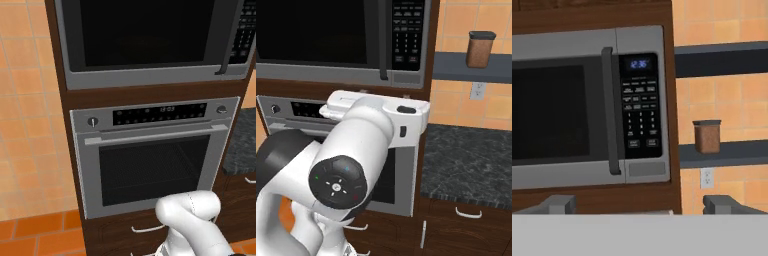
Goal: Open the microwave, place the bowl with waffle inside the microwave, then close the microwave door and turn it on.
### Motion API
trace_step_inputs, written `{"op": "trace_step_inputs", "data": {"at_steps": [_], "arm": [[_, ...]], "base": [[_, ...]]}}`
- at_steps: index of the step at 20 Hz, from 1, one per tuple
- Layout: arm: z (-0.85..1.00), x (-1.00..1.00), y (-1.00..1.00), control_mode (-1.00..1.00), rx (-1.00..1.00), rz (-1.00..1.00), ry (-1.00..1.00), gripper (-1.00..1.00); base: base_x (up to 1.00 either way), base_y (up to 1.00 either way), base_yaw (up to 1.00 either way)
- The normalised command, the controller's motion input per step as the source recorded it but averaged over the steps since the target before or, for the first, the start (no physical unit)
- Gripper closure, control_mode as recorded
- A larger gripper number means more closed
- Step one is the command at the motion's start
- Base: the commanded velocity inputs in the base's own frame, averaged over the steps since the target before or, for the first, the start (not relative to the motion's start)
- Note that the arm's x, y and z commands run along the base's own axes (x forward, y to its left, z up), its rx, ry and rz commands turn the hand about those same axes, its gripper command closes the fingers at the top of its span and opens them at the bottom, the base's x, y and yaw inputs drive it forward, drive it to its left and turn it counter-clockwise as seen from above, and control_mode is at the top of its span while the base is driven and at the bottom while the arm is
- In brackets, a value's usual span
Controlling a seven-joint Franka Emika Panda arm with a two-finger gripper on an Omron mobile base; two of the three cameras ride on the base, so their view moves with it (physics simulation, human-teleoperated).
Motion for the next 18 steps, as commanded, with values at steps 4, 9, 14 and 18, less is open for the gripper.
{"op": "trace_step_inputs", "data": {"at_steps": [4,9,14,18], "arm": [[0.00,0.32,-0.03,-1.00,0.00,0.00,0.00,-1.00],[0.00,0.23,0.00,-1.00,0.00,0.00,0.00,-1.00],[0.00,0.43,-0.09,-1.00,0.00,0.00,0.00,-1.00],[0.00,0.55,-0.25,-1.00,0.00,0.00,0.00,-1.00]], "base": [[0.00,0.00,0.00],[0.00,0.00,0.00],[0.00,0.00,0.00],[0.00,0.00,0.00]]}}
